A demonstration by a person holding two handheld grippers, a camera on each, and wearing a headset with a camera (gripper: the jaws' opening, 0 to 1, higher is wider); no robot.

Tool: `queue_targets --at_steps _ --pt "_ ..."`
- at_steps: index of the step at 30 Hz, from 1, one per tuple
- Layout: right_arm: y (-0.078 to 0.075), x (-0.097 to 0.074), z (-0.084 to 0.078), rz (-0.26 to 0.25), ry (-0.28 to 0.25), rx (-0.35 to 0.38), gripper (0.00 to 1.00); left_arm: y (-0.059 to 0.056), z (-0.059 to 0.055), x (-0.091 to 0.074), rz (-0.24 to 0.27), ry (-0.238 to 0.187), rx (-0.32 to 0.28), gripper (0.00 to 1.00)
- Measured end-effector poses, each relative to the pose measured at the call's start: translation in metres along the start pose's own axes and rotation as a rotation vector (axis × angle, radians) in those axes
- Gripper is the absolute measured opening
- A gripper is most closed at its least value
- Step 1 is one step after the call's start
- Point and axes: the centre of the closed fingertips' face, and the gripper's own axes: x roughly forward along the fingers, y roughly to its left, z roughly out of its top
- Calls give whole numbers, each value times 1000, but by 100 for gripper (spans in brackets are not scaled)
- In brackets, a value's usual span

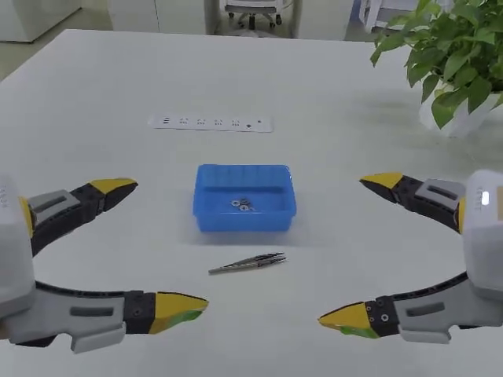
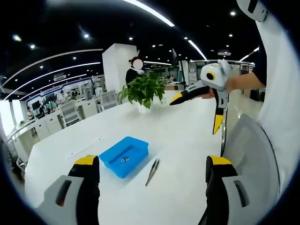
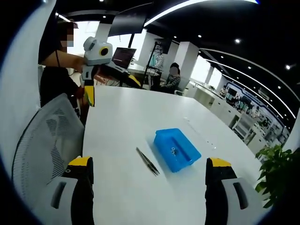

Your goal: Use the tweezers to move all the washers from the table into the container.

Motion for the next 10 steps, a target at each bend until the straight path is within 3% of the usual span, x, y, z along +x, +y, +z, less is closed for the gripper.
queue_targets --at_steps 4,10 --pt "1 -1 -1 2 3 3 100 -2 -5 -3 -5 19 -7 100" --pt "1 -2 -5 3 18 5 100 4 -1 -9 18 5 -13 100"
